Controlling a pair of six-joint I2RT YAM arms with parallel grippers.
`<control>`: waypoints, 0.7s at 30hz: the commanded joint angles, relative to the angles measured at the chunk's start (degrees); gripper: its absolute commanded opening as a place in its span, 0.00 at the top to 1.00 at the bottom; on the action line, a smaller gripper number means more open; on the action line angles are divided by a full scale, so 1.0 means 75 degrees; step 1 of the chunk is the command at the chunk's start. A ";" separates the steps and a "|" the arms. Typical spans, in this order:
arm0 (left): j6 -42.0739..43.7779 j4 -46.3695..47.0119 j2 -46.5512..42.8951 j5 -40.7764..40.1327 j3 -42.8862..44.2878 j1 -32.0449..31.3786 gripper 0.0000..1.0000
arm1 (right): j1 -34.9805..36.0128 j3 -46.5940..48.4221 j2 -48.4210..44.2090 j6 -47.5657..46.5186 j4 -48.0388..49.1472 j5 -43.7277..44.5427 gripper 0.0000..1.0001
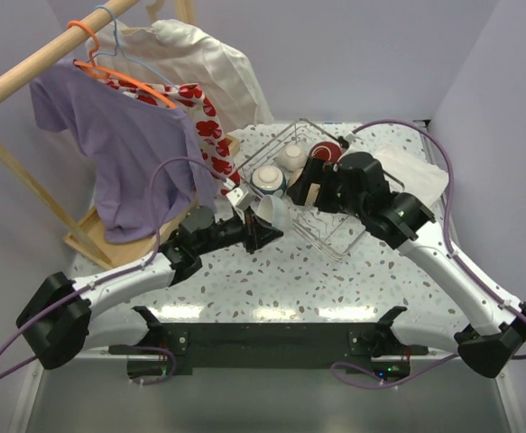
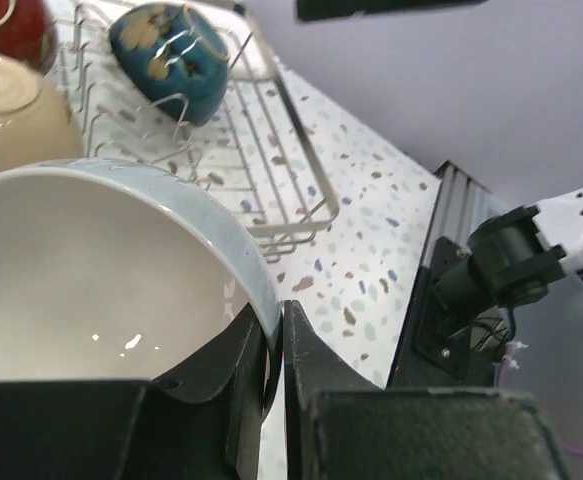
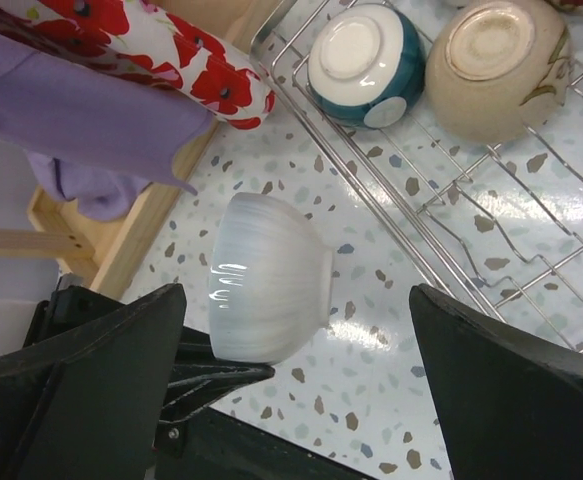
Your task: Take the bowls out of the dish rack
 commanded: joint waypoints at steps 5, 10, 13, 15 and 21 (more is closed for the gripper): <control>0.1415 -0.4860 -0.1292 -0.1862 0.0865 0.0002 1.00 | -0.0003 -0.0251 -0.0543 -0.0529 -0.0303 0.1726 0.01; 0.1498 -0.6731 -0.1199 -0.2885 0.1276 0.0002 1.00 | 0.0008 -0.0544 -0.0544 -0.0635 -0.0327 0.1857 0.01; 0.1182 -0.7446 -0.0941 -0.3623 0.1370 0.0002 1.00 | 0.0008 -0.0684 -0.0474 -0.0658 -0.0303 0.1880 0.01; 0.0914 -0.7647 -0.0766 -0.4022 0.1323 0.0002 1.00 | 0.0020 -0.0801 -0.0450 -0.0658 -0.0233 0.1868 0.01; 0.0455 -0.8057 -0.0017 -0.4702 0.1346 0.0002 1.00 | 0.0008 -0.0977 -0.0427 -0.0775 -0.0198 0.1868 0.01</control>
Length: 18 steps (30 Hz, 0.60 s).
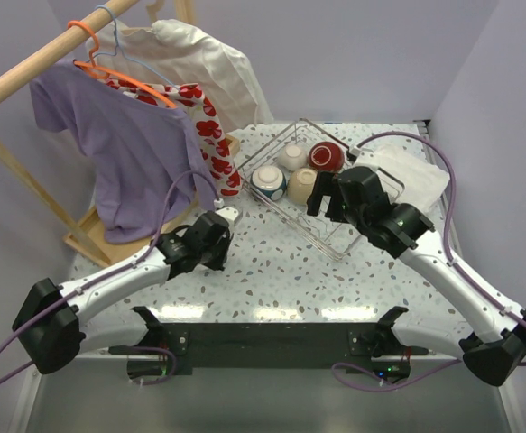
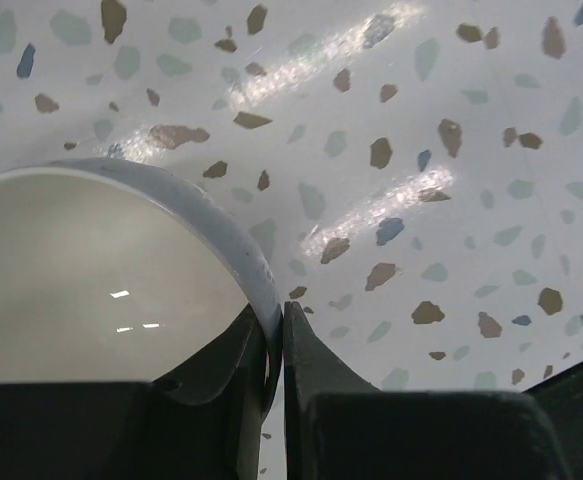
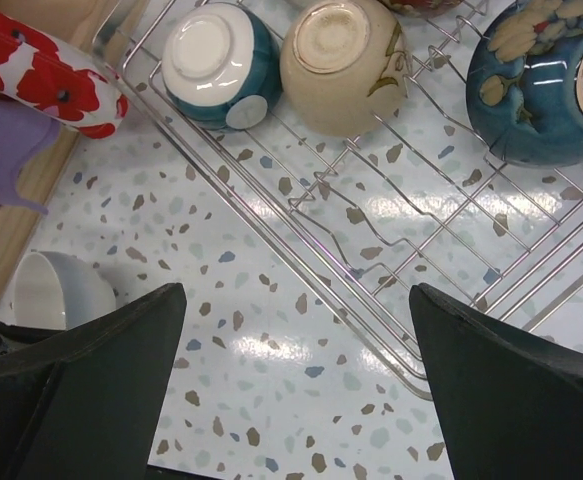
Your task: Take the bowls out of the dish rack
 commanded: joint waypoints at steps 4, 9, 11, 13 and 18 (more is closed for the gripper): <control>-0.0358 -0.0282 0.0692 -0.0669 0.0344 -0.0001 1.00 | 0.0008 -0.0150 0.0034 -0.0228 0.0161 0.0298 0.01; -0.0405 -0.0176 0.1031 -0.0341 0.0203 -0.0001 1.00 | 0.0020 -0.0302 0.0057 -0.0193 0.0208 0.0298 0.01; -0.0405 -0.0141 0.1149 -0.0259 0.0203 -0.0001 0.98 | 0.0008 -0.0326 0.0057 -0.0204 0.0231 0.0321 0.01; -0.0394 -0.0129 0.1278 -0.0258 0.0215 -0.0001 0.90 | 0.0008 -0.0361 0.0081 -0.0216 0.0231 0.0356 0.01; -0.0452 -0.0141 0.1150 -0.0223 0.0355 -0.0001 0.66 | 0.0008 -0.0291 0.0233 -0.0427 0.0149 0.0380 0.01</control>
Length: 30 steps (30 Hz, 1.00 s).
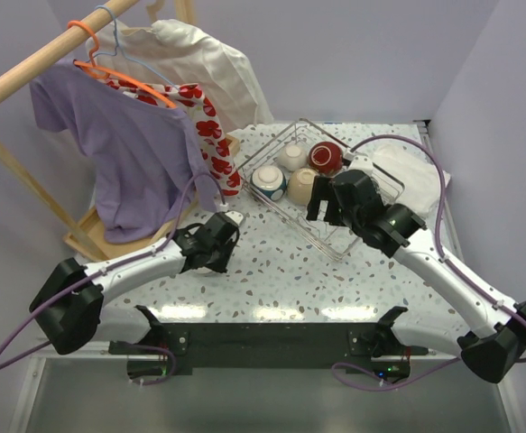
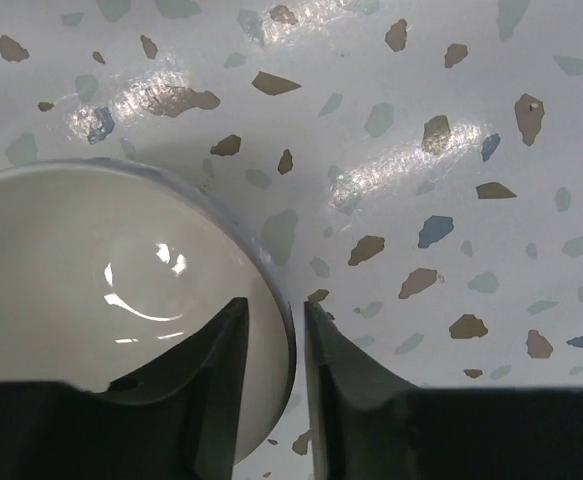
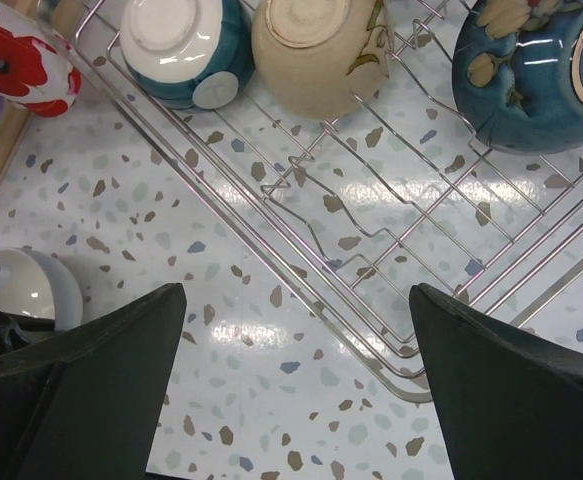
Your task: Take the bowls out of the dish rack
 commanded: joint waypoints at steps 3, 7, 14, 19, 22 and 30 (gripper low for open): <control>-0.0251 0.0022 -0.0439 0.0121 0.0365 0.0005 0.46 | 0.0020 0.0152 0.0184 -0.0398 0.0030 0.0342 0.01; -0.0357 0.0069 -0.1002 0.0156 0.0517 0.0005 0.26 | 0.0020 0.0339 0.0289 -0.0632 -0.0111 0.0576 0.01; -0.0416 0.0373 -0.2605 -0.0580 0.0378 0.0005 0.06 | 0.0008 0.0995 0.0816 -0.1102 -0.0696 0.1559 0.01; -0.0310 0.0771 -0.3615 -0.1331 -0.0219 0.0040 0.00 | -0.0225 0.1535 0.1659 -0.1347 -0.1189 0.2018 0.01; -0.0228 0.0807 -0.4178 -0.1962 -0.0537 0.0087 0.00 | -0.0624 0.1711 0.2140 -0.1348 -0.1271 0.1795 0.01; -0.0064 0.0854 -0.5456 -0.3078 -0.1029 0.0099 0.00 | -0.1292 0.1910 0.3089 -0.1897 -0.0698 0.2427 0.01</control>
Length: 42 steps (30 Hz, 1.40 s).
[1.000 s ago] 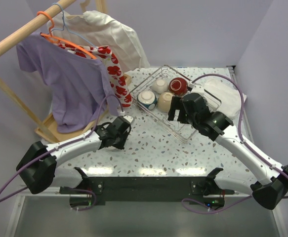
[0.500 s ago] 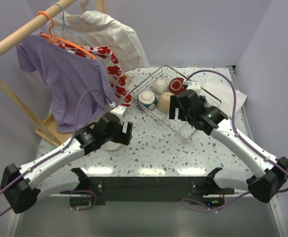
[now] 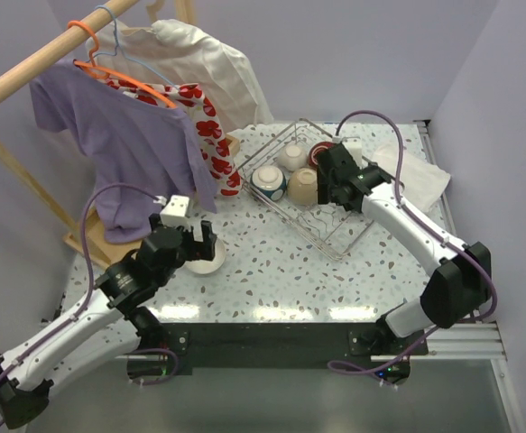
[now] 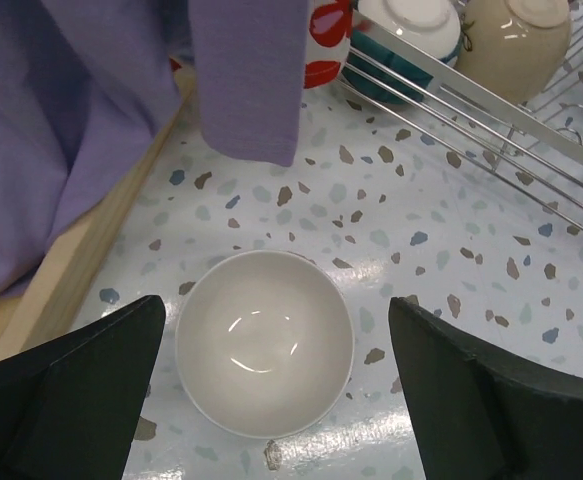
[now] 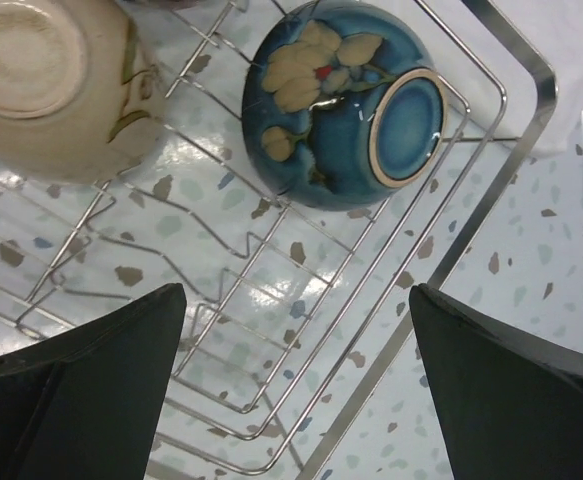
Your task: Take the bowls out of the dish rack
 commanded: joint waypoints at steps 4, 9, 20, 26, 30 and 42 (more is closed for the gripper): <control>0.0356 0.0552 -0.0742 -0.1006 -0.0196 0.0041 0.00 | -0.0191 0.0532 0.0803 -0.1350 0.0792 0.1408 0.01; 0.0321 0.0329 -0.0485 -0.1183 -0.0056 0.0053 0.00 | -0.0284 0.0719 0.1484 -0.1879 0.1237 0.1725 0.01; 0.0310 0.0318 -0.0321 -0.1089 -0.0032 0.0088 0.00 | -0.0566 0.1106 0.2691 -0.2009 0.1214 0.1889 0.01; 0.0333 0.0376 -0.0262 -0.0867 -0.0067 0.0158 0.00 | -0.0590 0.1107 0.3032 -0.1845 0.1155 0.1983 0.01; 0.0345 0.0399 -0.0204 -0.0784 -0.0067 0.0216 0.00 | -0.0601 0.1118 0.3266 -0.1716 0.1073 0.2006 0.01; 0.0391 0.0482 -0.0075 -0.0503 -0.0079 0.0381 0.00 | -0.0601 0.1270 0.3231 -0.1364 0.0593 0.2546 0.05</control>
